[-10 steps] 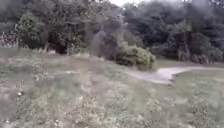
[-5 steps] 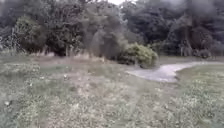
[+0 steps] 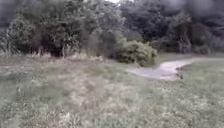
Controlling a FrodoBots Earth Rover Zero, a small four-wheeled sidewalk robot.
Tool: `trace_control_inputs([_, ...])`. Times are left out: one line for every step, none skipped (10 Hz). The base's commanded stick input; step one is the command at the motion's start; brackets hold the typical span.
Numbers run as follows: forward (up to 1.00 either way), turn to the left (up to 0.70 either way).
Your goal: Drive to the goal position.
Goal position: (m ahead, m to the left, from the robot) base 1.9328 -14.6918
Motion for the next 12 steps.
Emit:
trace_control_inputs([0.50,-0.50])
trace_control_inputs([0.50,-0.50])
trace_control_inputs([0.50,-0.50])
trace_control_inputs([0.50,-0.50])
trace_control_inputs([0.50,0.00])
trace_control_inputs([0.50,0.00])
trace_control_inputs([0.50,0.00])
trace_control_inputs([0.50,0.00])
trace_control_inputs([0.50,0.00])
trace_control_inputs([0.50,0.00])
trace_control_inputs([0.50,0.00])
trace_control_inputs([0.50,0.00])
